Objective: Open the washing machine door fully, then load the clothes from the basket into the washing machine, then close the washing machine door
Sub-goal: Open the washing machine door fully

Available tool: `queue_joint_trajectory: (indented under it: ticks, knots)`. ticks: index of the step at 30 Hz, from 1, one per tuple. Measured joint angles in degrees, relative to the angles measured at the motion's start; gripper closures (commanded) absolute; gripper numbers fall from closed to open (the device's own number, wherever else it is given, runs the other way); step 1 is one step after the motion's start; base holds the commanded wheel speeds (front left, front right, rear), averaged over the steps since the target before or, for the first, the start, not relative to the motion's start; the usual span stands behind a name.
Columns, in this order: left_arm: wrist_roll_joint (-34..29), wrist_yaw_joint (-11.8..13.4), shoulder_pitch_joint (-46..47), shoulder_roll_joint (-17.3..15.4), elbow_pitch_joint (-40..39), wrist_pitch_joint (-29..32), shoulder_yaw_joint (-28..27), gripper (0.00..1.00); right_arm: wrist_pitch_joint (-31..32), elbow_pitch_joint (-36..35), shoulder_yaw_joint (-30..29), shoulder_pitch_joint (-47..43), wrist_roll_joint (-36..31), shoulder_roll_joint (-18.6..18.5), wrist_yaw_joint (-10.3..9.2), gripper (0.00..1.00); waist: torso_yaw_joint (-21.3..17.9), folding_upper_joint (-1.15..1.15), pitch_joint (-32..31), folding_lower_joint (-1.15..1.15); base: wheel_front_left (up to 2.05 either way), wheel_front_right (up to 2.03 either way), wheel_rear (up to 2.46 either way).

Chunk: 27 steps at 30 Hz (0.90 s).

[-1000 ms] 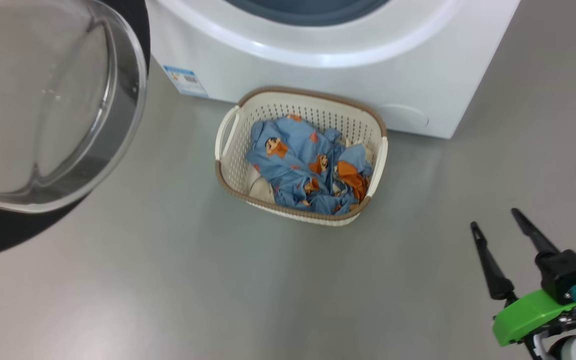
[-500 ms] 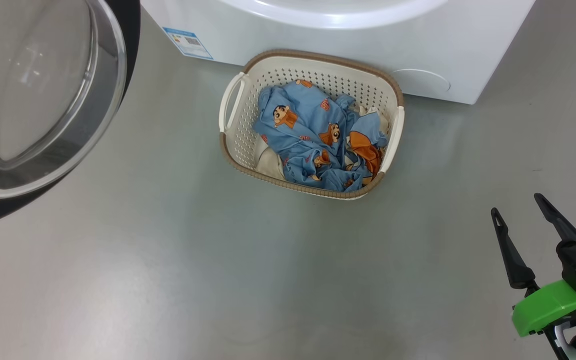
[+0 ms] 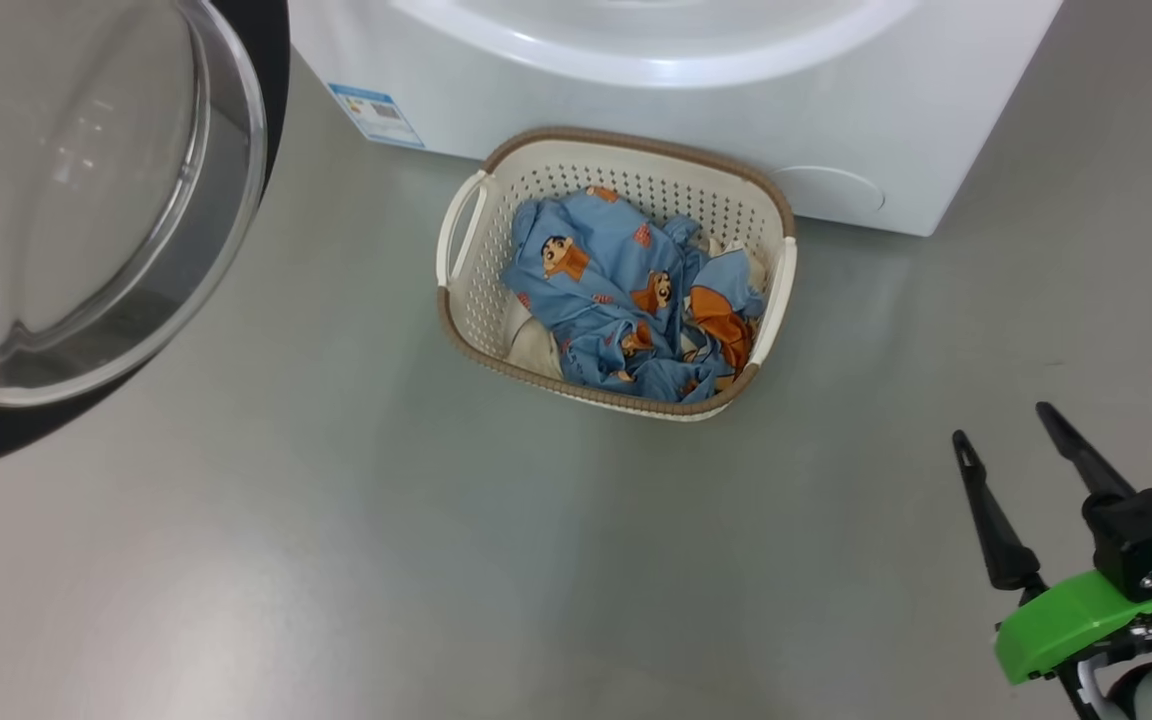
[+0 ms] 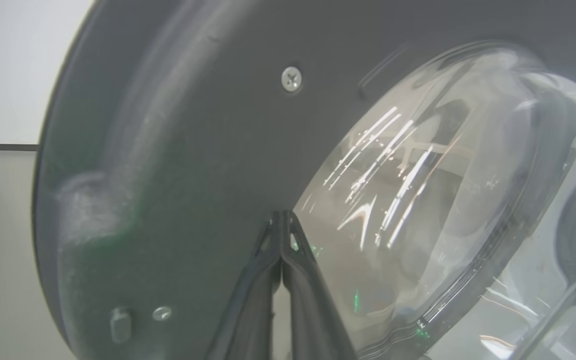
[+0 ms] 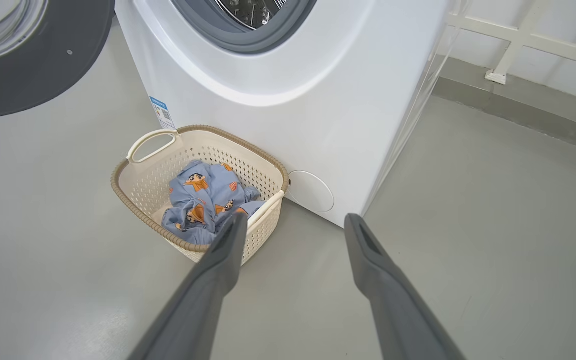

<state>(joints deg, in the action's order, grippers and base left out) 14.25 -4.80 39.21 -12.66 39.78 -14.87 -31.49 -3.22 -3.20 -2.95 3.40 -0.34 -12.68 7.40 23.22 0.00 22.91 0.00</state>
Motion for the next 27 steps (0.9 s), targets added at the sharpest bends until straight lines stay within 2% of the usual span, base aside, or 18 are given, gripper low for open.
queue_joint_trajectory:
  ticks: [10, 17, 27]
  knots:
    - [-3.42, -1.70, -4.72, 2.80, -4.92, 0.00, 0.64, 1.00, -4.70, 6.02, 0.76, 1.79, 0.09, 3.97, 0.00, 0.00, -1.68, 0.00, -4.03, 0.00, 0.00, 0.00, 0.00]
    - [-7.62, -2.30, -12.61, 5.50, -11.35, 0.01, 7.33, 1.00, -8.84, 11.85, -0.14, 2.64, 0.53, 7.70, 0.00, 0.00, -3.86, 0.00, -9.50, 0.00, 0.00, 0.00, 0.00]
    - [-9.45, -2.56, -23.51, 9.20, -17.41, 0.07, 14.37, 1.00, -10.60, 15.81, -1.78, 0.35, 1.37, 9.48, 0.00, 0.00, -7.60, 0.00, -17.00, 0.00, 0.00, 0.00, 0.00]
